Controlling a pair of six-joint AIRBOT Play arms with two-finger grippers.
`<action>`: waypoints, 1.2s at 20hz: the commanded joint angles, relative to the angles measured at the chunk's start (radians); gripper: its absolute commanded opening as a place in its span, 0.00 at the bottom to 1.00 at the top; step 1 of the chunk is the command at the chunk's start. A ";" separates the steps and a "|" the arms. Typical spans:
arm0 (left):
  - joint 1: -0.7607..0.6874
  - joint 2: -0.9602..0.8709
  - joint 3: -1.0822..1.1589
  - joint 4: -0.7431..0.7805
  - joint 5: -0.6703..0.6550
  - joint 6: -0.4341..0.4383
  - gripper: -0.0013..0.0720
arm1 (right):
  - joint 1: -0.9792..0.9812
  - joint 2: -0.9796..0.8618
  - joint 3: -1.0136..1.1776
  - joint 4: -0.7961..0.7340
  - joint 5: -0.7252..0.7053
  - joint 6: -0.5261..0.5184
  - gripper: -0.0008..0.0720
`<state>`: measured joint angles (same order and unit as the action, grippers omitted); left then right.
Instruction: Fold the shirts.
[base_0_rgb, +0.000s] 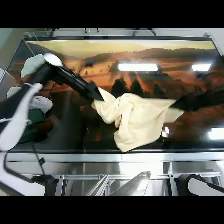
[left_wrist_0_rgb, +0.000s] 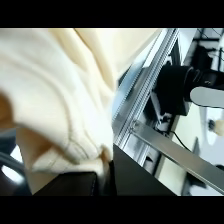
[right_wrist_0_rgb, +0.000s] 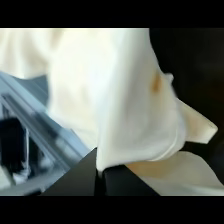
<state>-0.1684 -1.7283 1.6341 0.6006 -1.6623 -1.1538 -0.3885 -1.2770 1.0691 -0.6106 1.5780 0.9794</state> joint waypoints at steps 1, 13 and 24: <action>0.092 0.240 0.050 -0.002 -0.021 -0.033 0.01 | -0.085 0.176 0.157 0.203 -0.013 0.053 0.05; 0.284 0.939 -0.217 0.045 0.071 -0.014 0.05 | -0.035 0.552 0.241 0.203 -0.195 -0.056 0.05; 0.373 0.358 -0.639 0.071 0.362 0.170 0.44 | 0.248 -0.295 0.254 0.080 -0.458 -0.048 0.32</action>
<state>0.2001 -1.1927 1.0142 0.6693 -1.3720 -1.0248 -0.1478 -1.3884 1.3090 -0.5140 1.2041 0.9184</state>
